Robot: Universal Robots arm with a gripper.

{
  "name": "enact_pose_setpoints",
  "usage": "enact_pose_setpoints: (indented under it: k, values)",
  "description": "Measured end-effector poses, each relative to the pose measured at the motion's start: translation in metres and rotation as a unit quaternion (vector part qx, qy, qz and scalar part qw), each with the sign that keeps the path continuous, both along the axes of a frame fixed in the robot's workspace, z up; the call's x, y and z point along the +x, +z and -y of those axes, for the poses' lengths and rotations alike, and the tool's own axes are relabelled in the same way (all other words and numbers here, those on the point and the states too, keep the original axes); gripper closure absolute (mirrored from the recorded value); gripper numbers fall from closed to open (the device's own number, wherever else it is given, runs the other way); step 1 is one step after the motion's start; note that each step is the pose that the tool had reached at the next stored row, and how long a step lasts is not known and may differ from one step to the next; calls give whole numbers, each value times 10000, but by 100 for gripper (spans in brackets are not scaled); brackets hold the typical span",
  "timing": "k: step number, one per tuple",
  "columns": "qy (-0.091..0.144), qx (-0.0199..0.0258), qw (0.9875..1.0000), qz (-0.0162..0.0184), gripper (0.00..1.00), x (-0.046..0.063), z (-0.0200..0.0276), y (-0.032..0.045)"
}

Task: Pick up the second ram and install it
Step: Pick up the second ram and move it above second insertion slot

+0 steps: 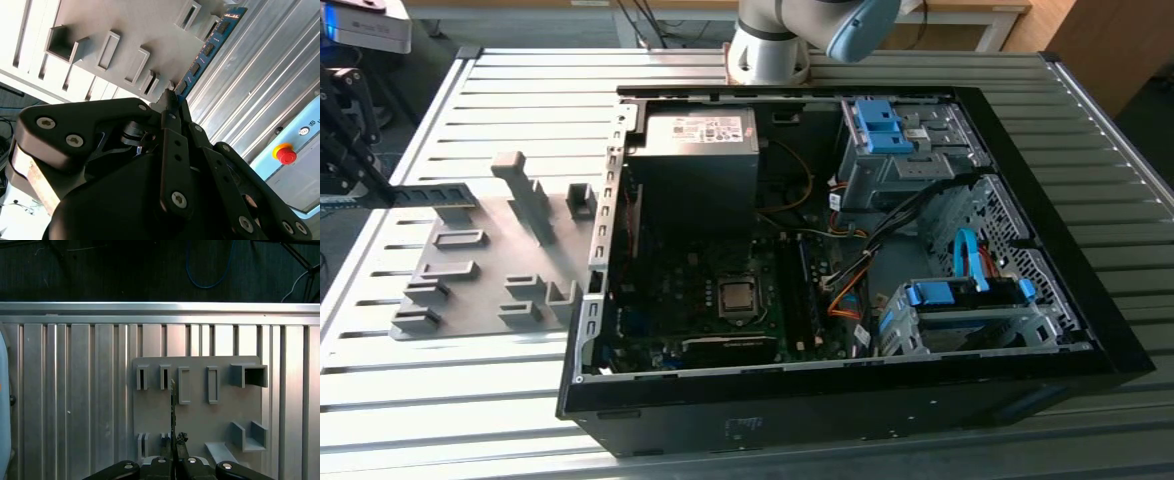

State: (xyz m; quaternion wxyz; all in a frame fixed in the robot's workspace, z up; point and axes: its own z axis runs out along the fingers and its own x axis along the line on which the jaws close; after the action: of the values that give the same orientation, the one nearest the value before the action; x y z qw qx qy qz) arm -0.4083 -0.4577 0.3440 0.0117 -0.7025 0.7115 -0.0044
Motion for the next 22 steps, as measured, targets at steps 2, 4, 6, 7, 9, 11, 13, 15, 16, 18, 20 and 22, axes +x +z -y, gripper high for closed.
enact_pose_setpoints:
  k: [2,4,6,7,9,11,13,15,16,18,20,22]
  values:
    - [0,0,10000,0,86,0,0,4]
    - [0,0,10000,0,86,0,0,9]
    - [0,0,10000,0,86,0,0,13]
    - [0,0,10000,0,86,0,0,15]
    - [0,0,10000,0,86,0,0,19]
    - [0,0,10000,0,86,0,0,24]
    - [0,0,10000,0,86,0,0,28]
    - [0,0,10000,0,86,0,0,33]
    - [0,0,10000,0,86,0,0,35]
    - [0,0,10000,0,86,0,0,39]
    - [0,0,10000,0,86,0,0,44]
    - [0,0,10000,0,86,0,0,48]
